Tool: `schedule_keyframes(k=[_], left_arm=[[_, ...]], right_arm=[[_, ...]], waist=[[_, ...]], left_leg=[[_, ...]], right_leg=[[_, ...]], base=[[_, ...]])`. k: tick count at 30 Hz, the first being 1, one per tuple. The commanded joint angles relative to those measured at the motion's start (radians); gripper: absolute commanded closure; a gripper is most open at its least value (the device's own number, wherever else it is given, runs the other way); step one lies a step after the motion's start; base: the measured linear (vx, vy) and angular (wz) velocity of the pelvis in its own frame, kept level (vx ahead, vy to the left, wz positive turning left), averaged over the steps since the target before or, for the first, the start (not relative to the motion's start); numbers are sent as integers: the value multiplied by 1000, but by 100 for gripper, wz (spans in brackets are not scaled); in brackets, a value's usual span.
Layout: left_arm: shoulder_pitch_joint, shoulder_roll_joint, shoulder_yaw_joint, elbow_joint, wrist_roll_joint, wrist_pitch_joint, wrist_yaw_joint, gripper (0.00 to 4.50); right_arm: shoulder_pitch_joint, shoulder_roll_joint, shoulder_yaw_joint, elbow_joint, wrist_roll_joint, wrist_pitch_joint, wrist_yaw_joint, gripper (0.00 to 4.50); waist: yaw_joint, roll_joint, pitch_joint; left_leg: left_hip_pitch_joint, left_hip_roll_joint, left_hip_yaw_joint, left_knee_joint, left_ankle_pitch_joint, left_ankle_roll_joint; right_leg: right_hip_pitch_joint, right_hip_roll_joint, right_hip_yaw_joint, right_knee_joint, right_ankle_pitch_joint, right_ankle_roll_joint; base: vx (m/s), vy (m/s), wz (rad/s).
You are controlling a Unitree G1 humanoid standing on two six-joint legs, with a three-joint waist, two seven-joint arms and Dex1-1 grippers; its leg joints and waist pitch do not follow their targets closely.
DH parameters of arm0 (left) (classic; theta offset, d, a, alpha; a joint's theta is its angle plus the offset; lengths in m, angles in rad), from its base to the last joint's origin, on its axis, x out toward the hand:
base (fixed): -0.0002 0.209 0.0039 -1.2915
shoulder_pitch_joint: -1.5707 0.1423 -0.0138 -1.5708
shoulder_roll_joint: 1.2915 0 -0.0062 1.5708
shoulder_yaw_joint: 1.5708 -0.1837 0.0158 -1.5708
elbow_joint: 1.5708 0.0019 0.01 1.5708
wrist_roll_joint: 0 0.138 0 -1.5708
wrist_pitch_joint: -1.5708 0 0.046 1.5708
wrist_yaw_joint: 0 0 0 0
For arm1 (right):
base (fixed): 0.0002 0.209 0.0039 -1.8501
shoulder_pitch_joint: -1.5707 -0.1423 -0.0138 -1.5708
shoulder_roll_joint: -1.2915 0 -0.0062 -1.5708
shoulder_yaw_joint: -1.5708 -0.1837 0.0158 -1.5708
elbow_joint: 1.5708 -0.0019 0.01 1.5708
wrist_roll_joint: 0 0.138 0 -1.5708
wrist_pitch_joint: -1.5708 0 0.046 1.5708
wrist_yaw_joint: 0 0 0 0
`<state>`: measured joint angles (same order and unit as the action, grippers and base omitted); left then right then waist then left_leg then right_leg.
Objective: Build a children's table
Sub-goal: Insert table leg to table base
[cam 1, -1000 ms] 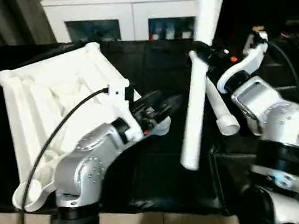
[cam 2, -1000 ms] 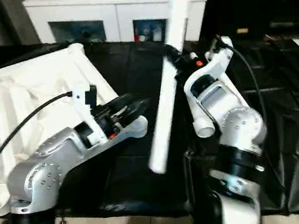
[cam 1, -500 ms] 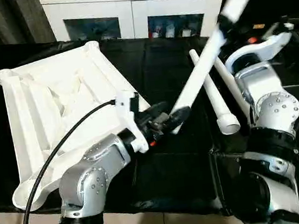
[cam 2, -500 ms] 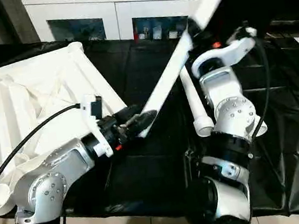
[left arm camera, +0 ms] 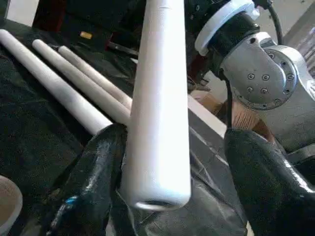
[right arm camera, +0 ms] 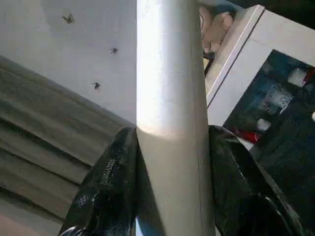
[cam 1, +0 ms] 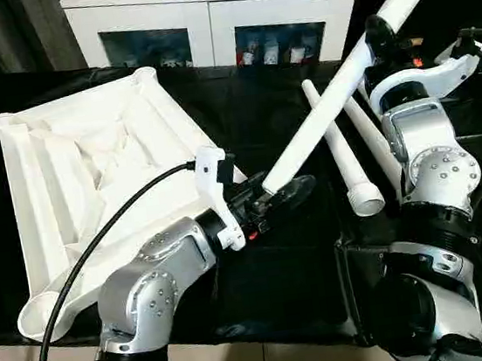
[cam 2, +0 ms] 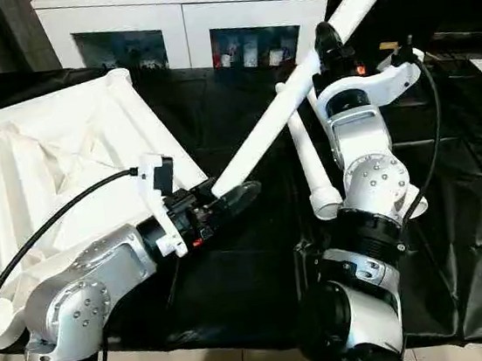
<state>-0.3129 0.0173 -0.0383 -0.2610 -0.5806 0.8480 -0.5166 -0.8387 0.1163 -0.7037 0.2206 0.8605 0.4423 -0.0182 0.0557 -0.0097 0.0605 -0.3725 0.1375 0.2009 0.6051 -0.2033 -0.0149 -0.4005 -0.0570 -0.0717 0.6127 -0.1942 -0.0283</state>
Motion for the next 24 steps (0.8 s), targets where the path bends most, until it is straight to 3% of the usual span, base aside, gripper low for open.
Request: schedule_keyframes(k=[1,3,18,19,20,24], left_arm=[[0,3,-1,-3,-10,9,5,126],[0,3,-1,-4,-11,10,5,163],[-16,7,19,20,-35,-4,22,275],[-17,9,21,20,-36,-5,22,291],[-17,10,23,20,-36,-5,22,297],[-31,30,53,23,-40,-17,19,310]], right_arm=[[-12,-1,14,4,18,-17,-14,284],[-11,-1,17,5,20,-20,-15,284],[-16,-18,57,35,15,-44,-22,284],[-16,-18,58,37,16,-46,-18,228],[-16,-18,59,38,17,-47,-14,214],[-14,-24,64,44,18,-45,-4,202]], waist=[[-1,5,-73],[-1,4,-73],[0,5,-75],[-1,4,-75],[0,4,-75],[0,5,-75]], left_leg=[[15,87,-40,-65,-55,36],[16,87,-40,-64,-49,38],[16,86,-40,-62,-42,42],[15,86,-40,-62,-40,42],[15,85,-40,-61,-40,42],[16,85,-40,-61,-41,42]], right_leg=[[55,-93,62,-61,-64,-168],[55,-92,62,-60,-55,-167],[56,-91,62,-58,-51,-167],[55,-90,61,-58,-48,-168],[56,-92,61,-57,-45,-169],[55,-91,62,-56,-42,-170]], base=[[0,0,0],[0,0,0],[0,0,0],[0,0,0],[0,0,0],[0,0,0]])
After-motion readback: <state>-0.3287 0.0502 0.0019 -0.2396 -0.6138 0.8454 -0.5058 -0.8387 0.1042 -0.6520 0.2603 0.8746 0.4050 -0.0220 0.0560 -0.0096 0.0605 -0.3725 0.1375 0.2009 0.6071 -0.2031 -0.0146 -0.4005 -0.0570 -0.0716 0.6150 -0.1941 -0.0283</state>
